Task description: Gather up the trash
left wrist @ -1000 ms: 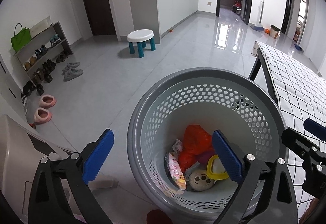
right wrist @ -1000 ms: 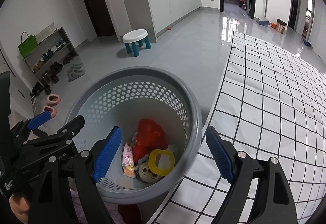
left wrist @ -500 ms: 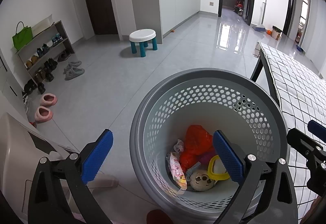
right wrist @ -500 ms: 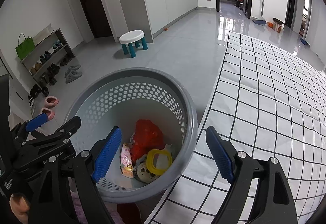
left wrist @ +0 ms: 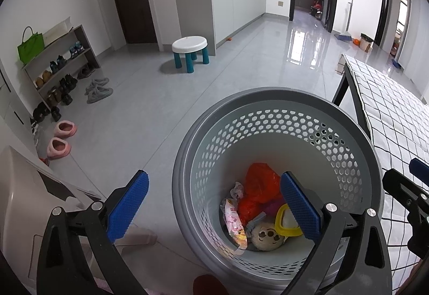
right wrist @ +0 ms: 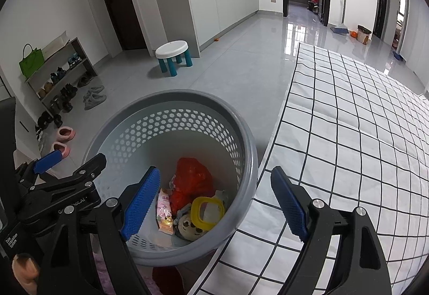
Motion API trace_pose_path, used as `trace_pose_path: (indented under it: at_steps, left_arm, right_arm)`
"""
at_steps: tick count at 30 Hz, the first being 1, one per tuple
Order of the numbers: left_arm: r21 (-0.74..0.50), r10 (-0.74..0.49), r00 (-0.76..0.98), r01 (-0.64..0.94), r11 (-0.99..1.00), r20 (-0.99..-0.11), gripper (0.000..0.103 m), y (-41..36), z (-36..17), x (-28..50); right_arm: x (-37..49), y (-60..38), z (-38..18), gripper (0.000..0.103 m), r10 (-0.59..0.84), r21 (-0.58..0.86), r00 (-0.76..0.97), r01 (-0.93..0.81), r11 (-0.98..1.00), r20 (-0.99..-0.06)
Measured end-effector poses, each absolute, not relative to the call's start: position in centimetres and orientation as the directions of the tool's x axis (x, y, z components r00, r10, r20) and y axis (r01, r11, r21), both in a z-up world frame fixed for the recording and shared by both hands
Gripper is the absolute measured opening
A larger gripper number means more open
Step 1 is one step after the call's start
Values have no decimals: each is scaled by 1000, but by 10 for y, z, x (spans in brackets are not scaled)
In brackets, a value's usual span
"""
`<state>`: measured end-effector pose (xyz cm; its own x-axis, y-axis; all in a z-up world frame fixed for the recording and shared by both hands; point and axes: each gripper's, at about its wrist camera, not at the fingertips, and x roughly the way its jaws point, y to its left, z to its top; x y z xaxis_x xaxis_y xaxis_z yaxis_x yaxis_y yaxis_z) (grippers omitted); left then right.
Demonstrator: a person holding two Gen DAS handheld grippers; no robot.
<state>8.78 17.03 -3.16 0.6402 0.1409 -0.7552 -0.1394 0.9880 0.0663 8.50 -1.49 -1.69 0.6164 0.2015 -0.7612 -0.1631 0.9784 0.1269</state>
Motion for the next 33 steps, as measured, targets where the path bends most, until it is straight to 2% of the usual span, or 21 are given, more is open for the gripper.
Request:
trace_pose_path:
  at_steps: [33]
  left_arm:
    - [80,147,644,-133,988,-751,97,166,-32,88]
  right_arm:
    - [84,-14,-15,81,204,127,618,-168,978,-759]
